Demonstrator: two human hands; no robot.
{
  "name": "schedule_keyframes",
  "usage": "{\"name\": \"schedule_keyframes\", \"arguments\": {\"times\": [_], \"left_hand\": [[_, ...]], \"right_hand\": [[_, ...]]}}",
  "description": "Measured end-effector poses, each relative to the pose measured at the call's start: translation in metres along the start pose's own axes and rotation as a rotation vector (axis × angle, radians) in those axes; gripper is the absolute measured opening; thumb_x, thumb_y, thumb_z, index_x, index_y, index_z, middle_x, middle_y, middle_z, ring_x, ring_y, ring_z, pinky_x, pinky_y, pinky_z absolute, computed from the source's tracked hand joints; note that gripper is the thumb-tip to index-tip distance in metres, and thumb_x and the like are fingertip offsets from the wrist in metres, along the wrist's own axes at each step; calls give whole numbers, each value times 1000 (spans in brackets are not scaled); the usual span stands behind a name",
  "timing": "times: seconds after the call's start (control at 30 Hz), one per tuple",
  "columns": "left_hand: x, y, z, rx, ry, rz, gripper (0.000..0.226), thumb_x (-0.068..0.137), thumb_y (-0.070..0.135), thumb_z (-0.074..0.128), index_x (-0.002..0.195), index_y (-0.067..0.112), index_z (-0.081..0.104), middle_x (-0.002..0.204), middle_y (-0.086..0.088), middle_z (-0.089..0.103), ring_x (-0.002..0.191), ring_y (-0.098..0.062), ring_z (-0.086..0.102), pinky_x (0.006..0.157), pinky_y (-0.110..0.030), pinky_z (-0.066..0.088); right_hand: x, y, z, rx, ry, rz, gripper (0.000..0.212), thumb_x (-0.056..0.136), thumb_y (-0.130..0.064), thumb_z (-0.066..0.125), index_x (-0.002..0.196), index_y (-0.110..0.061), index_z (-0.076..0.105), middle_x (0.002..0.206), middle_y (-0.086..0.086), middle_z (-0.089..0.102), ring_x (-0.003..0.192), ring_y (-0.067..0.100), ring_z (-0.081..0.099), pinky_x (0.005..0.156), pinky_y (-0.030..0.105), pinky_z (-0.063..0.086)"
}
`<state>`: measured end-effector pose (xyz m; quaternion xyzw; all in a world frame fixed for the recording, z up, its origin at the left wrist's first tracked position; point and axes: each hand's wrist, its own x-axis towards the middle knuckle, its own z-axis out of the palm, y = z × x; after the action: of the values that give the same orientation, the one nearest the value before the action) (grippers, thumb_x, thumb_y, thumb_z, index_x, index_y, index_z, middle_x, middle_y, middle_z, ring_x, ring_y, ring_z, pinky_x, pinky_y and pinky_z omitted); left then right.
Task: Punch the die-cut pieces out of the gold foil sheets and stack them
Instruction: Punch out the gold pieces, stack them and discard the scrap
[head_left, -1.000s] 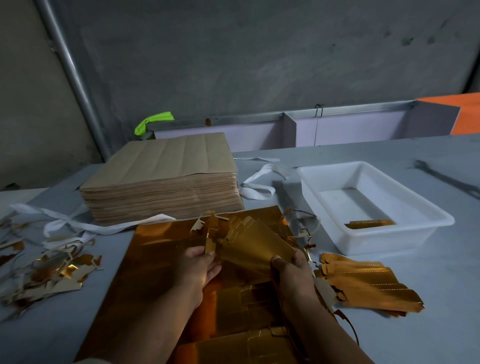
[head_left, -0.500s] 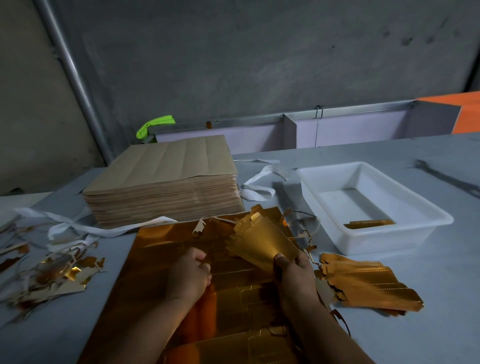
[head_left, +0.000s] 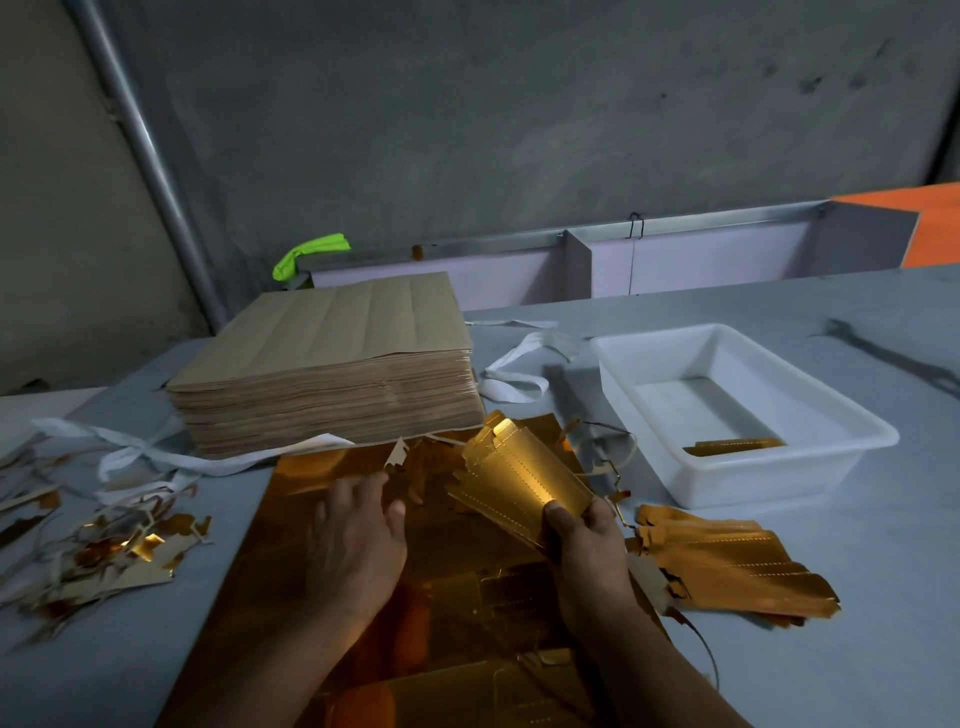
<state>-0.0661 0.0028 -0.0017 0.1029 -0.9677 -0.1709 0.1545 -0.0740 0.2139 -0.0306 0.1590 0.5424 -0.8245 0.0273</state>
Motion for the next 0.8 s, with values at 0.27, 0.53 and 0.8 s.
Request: {"name": "schedule_keyframes", "arguments": {"times": [0.27, 0.53, 0.8], "left_hand": [[31, 45, -17, -612, -213, -106, 57, 99, 54, 42, 149, 32, 27, 147, -5, 43, 127, -25, 46, 92, -38, 39], [34, 53, -8, -650, -460, -233, 59, 84, 19, 74, 132, 40, 46, 125, -1, 50, 105, -23, 54, 87, -44, 53], [35, 44, -11, -1143, -197, -574, 54, 89, 0, 62, 129, 35, 52, 121, -4, 50, 94, -21, 52, 70, -37, 47]], "right_hand": [[-10, -1, 5, -119, -119, -46, 15, 95, -19, 60, 108, -27, 62, 114, 9, 64, 103, 36, 63, 93, 60, 51], [-6, 2, 6, -141, -88, -82, 10, 97, -29, 57, 103, -23, 63, 109, 11, 64, 95, 31, 63, 75, 41, 52], [-9, 1, 8, -33, -54, -147, 34, 98, -48, 46, 106, -18, 59, 71, 7, 68, 55, 16, 59, 49, 26, 42]]}}
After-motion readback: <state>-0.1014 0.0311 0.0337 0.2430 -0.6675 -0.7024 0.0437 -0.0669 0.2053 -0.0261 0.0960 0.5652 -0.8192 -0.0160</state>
